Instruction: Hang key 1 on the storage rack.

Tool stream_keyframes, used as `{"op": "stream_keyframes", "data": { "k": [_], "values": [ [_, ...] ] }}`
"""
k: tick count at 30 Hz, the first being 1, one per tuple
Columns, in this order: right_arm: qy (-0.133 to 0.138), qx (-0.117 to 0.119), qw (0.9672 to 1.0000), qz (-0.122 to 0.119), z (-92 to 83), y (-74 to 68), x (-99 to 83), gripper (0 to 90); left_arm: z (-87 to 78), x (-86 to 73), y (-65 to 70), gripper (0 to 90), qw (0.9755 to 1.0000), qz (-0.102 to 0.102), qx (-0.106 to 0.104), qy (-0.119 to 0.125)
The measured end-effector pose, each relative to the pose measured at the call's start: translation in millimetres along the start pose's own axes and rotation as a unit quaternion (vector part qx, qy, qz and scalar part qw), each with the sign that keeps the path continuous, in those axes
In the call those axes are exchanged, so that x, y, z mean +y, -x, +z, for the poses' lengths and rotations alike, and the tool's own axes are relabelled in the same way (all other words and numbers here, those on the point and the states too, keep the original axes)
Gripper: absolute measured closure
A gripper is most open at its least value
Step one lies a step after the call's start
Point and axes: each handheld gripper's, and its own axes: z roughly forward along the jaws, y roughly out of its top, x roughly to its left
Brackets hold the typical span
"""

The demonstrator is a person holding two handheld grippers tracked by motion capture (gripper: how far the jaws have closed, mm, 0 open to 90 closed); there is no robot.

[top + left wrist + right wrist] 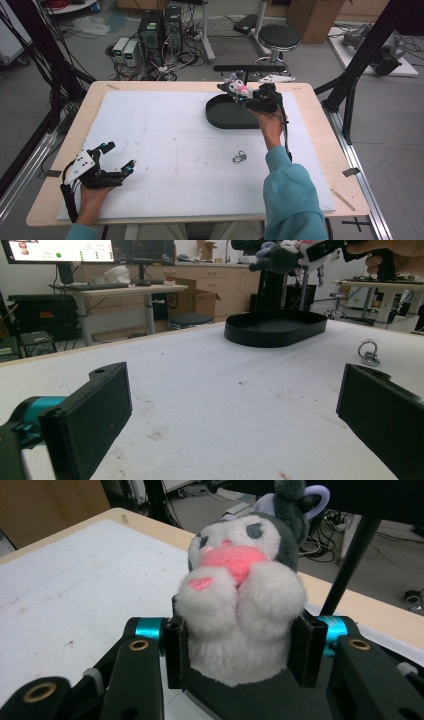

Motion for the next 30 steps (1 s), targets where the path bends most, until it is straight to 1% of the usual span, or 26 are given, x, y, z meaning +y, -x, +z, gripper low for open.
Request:
{"op": "stream_keyframes", "data": {
  "k": [2,7,10,11,13,14,15,19,20,22,23,24,25,26,27,29,30],
  "values": [
    [-0.002,-0.002,1.0000,0.006,2.9,0.8,-1.0,53.1,0.0,0.0,0.0,1.7,1.0000,0.000,0.000,0.000],
    [-0.003,-0.005,0.9999,0.012,10.5,4.6,-3.5,52.9,0.0,0.0,0.0,1.7,1.0000,0.000,-0.001,0.001],
    [-0.006,-0.006,0.9999,0.012,14.4,4.5,-4.4,52.6,-0.1,0.0,0.0,1.7,1.0000,0.000,0.000,0.000],
    [-0.005,-0.007,0.9999,0.008,16.0,5.5,-4.9,52.6,-0.1,0.0,0.0,1.7,1.0000,0.000,-0.001,0.000],
    [-0.008,-0.008,0.9999,0.011,18.0,5.7,-5.5,52.5,0.0,0.0,0.2,1.7,1.0000,0.000,0.000,0.001],
    [-0.008,-0.007,0.9999,0.008,19.2,6.5,-5.9,52.3,0.0,0.0,0.2,1.7,1.0000,0.000,0.000,0.001],
    [-0.010,-0.008,0.9998,0.013,20.0,6.0,-6.2,52.1,0.0,0.0,0.1,1.7,1.0000,0.000,0.000,0.001],
    [-0.015,0.000,0.9999,0.005,24.7,6.6,-7.5,49.3,0.0,-0.1,0.1,1.7,1.0000,0.000,-0.001,0.001],
    [-0.020,0.001,0.9998,0.001,26.1,6.6,-8.0,47.5,-0.1,0.0,0.0,1.7,1.0000,0.000,-0.001,0.001],
    [-0.033,0.000,0.9994,0.006,28.9,6.1,-9.5,41.4,0.0,-0.2,0.2,1.7,1.0000,0.000,0.000,0.002],
    [-0.035,-0.003,0.9994,0.006,30.4,6.8,-10.4,38.4,-0.3,0.0,0.1,1.7,1.0000,0.000,-0.002,0.001],
    [-0.039,-0.003,0.9992,0.012,30.9,6.8,-11.0,37.4,-0.2,-0.1,0.2,1.7,1.0000,0.000,-0.002,0.001],
    [-0.038,-0.001,0.9992,0.010,31.7,8.1,-11.7,37.1,-0.1,-0.2,0.3,1.7,1.0000,0.000,-0.001,0.002],
    [-0.040,0.001,0.9991,0.016,31.8,7.9,-12.0,34.9,-0.2,-0.1,0.3,1.7,1.0000,0.001,-0.001,0.001],
    [-0.039,0.000,0.9991,0.014,32.0,8.0,-12.1,31.8,-0.1,-0.1,0.3,1.7,1.0000,0.000,-0.002,0.002],
    [-0.029,0.003,0.9994,0.017,31.2,8.0,-11.5,23.4,-0.2,-0.1,0.0,1.7,1.0000,-0.001,-0.003,0.001],
    [-0.023,-0.002,0.9996,0.016,30.4,8.0,-11.1,17.9,-0.2,-0.1,0.0,1.7,1.0000,-0.001,-0.003,0.001]
  ]
}}
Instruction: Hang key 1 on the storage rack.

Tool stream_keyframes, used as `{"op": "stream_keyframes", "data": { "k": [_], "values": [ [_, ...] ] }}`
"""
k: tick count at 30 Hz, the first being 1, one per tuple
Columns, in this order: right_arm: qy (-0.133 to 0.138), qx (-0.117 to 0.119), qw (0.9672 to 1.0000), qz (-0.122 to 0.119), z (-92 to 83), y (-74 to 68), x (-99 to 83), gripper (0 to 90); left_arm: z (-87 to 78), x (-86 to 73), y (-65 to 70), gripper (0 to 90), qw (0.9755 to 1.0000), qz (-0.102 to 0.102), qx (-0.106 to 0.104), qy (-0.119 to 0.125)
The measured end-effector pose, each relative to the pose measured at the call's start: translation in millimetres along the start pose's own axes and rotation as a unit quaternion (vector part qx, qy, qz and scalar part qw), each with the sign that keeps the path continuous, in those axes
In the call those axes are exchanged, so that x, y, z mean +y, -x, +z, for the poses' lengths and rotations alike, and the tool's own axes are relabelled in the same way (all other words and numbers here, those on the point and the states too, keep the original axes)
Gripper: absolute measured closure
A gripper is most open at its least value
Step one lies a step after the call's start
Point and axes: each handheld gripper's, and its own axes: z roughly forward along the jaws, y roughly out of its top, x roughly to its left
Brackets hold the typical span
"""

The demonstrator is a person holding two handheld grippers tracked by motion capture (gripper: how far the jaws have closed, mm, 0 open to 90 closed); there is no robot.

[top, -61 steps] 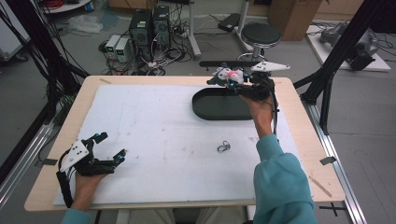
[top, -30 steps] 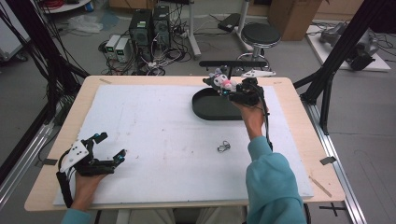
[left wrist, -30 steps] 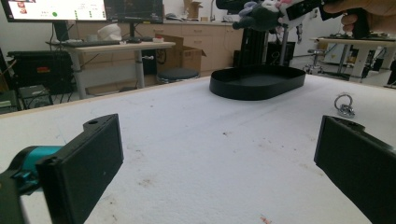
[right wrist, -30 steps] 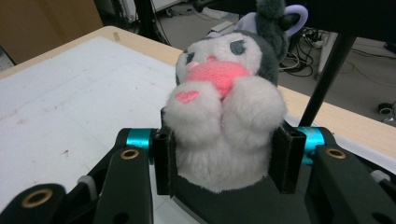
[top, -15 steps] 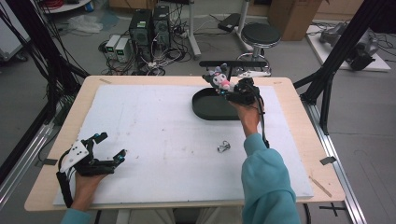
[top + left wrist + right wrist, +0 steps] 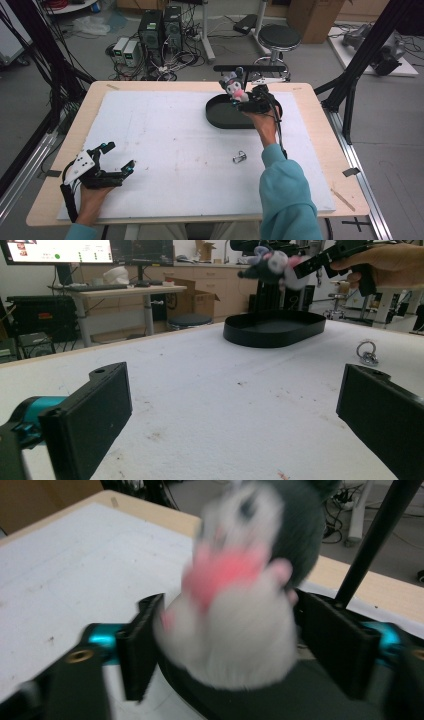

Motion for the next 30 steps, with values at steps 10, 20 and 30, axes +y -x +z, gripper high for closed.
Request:
{"op": "stream_keyframes", "data": {
  "k": [10,20,30],
  "values": [
    [0.032,0.008,0.9993,0.014,-26.8,3.5,4.6,0.7,-0.3,0.0,-0.3,1.7,1.0000,0.001,0.000,0.000],
    [0.061,0.026,0.9978,0.004,-68.7,3.0,-2.1,0.7,-0.3,-0.1,0.0,1.7,1.0000,0.002,-0.001,0.001],
    [0.118,0.038,0.9922,-0.011,-120.1,0.3,-28.1,0.6,-0.6,0.0,-0.4,1.7,1.0000,0.003,0.000,0.000]
  ]
}}
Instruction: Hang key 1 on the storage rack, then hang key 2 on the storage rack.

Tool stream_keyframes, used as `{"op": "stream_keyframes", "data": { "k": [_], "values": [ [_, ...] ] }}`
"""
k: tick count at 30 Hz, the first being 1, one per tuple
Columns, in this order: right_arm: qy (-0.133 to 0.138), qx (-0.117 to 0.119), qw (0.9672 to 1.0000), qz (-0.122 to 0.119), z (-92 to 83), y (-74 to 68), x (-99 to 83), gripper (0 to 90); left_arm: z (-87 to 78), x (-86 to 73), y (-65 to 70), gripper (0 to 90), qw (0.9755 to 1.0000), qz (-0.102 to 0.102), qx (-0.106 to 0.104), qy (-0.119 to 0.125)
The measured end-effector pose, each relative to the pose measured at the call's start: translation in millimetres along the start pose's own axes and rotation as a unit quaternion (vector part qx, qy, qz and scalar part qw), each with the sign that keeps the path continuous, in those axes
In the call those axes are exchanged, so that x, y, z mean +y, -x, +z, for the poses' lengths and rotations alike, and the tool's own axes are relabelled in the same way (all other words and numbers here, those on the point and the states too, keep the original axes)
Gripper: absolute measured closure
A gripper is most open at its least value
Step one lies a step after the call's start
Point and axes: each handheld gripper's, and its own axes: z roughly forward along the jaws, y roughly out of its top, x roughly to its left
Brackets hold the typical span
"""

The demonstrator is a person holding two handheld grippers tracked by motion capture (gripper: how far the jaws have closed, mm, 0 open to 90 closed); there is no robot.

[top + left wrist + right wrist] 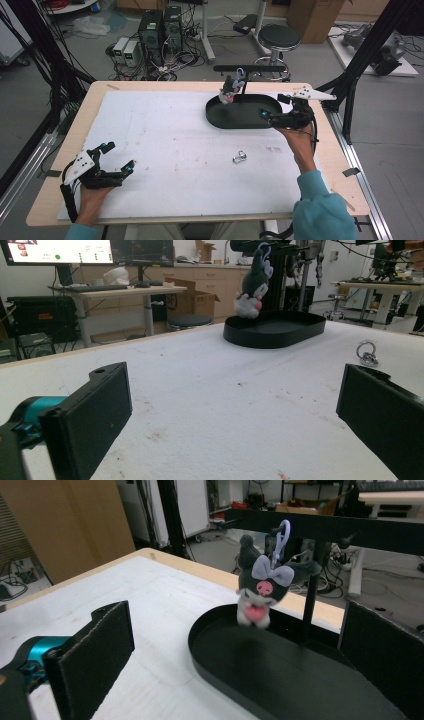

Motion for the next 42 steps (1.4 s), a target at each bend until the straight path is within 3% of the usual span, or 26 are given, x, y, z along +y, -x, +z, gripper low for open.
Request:
{"op": "stream_keyframes", "data": {
  "k": [7,15,34,42],
  "values": [
    [0.031,0.012,0.9988,-0.036,-29.5,-12.7,-27.2,0.6,-0.2,-0.2,0.2,1.7,1.0000,-0.001,0.001,0.003],
    [0.025,0.011,0.9992,-0.029,-41.0,-14.9,-59.3,0.7,-0.4,-0.3,0.4,1.7,1.0000,-0.002,0.002,0.004],
    [0.019,0.014,0.9992,-0.032,-40.5,-12.4,-62.4,0.7,-0.4,-0.3,0.6,1.7,1.0000,-0.001,0.003,0.004],
    [-0.014,0.047,0.9976,-0.049,-34.0,-12.9,-56.2,0.7,-0.4,-0.2,0.5,1.7,1.0000,-0.002,0.004,0.003]
  ]
}}
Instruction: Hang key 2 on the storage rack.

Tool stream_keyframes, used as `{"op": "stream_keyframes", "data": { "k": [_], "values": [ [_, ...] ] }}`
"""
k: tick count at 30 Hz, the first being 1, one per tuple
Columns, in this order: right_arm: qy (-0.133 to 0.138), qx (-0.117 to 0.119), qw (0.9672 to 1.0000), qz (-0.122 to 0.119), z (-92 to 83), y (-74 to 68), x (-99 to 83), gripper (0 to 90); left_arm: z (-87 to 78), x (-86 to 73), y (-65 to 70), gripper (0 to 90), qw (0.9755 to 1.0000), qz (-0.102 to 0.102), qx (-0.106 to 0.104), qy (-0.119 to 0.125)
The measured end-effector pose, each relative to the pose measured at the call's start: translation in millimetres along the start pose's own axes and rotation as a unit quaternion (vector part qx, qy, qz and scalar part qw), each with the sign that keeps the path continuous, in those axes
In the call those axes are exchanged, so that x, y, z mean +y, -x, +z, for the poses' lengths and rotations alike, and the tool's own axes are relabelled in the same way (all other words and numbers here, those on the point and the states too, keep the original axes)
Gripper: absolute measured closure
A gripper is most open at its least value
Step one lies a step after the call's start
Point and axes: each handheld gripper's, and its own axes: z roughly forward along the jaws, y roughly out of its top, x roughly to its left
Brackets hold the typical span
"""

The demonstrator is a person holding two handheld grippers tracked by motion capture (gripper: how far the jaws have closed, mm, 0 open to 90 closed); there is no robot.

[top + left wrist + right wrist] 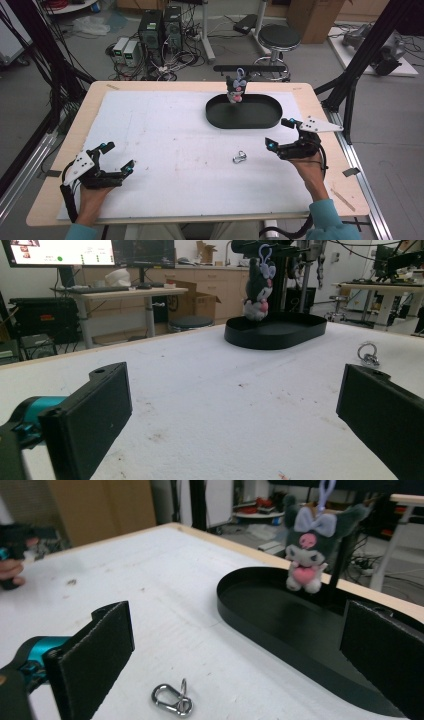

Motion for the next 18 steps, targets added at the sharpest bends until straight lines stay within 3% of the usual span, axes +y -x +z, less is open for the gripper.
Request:
{"op": "stream_keyframes", "data": {
  "k": [6,13,18],
  "values": [
    [-0.044,0.022,0.9988,-0.004,9.2,0.3,3.0,0.8,0.1,-0.1,-0.1,1.7,1.0000,0.000,-0.001,0.000],
    [-0.116,0.065,0.9910,-0.019,28.0,0.4,4.2,1.2,0.1,0.0,-0.1,1.7,1.0000,0.001,-0.001,0.000],
    [-0.154,0.076,0.9847,-0.028,39.9,-2.6,4.6,3.1,0.1,0.0,-0.1,1.7,1.0000,0.001,-0.001,0.001]
  ]
}}
